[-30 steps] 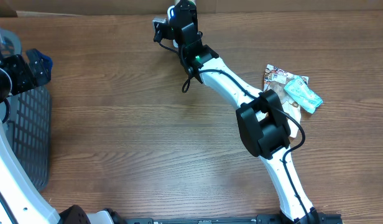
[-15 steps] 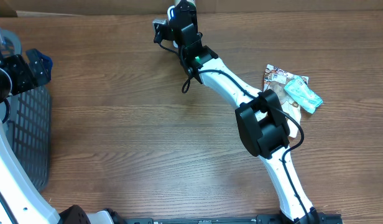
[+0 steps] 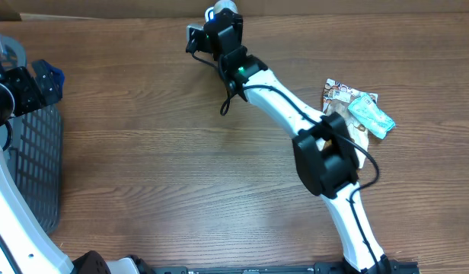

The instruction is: Scan the item barcode

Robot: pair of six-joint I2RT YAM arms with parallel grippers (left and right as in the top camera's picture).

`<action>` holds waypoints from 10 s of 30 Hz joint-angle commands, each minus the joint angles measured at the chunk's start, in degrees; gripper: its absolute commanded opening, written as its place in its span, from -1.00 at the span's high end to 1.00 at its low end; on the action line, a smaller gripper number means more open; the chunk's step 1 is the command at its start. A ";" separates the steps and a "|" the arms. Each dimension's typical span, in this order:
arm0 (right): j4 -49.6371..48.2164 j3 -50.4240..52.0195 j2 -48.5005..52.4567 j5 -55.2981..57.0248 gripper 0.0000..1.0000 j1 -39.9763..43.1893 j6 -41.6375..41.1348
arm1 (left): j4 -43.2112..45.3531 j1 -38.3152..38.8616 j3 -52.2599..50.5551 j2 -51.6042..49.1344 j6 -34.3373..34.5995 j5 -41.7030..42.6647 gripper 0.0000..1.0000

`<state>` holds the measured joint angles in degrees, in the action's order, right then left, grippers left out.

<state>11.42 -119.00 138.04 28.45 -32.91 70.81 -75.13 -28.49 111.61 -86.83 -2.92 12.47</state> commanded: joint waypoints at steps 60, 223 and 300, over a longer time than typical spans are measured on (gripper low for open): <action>81.09 -2.08 -5.51 -28.59 -1.00 27.15 -76.50 | 0.15 0.44 0.17 -0.07 0.76 0.66 -0.99; -7.02 118.53 -137.87 -33.62 -1.00 29.14 -76.76 | 58.21 24.76 -71.43 49.68 -8.87 -6.49 -0.99; -7.02 118.53 -137.87 -33.62 -1.00 29.14 -76.76 | 70.90 24.76 -111.34 86.58 -17.64 -9.49 -0.99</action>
<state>4.69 -1.06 0.69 -4.71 -4.10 -5.78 -4.27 -3.73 0.69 -1.02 -21.39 3.79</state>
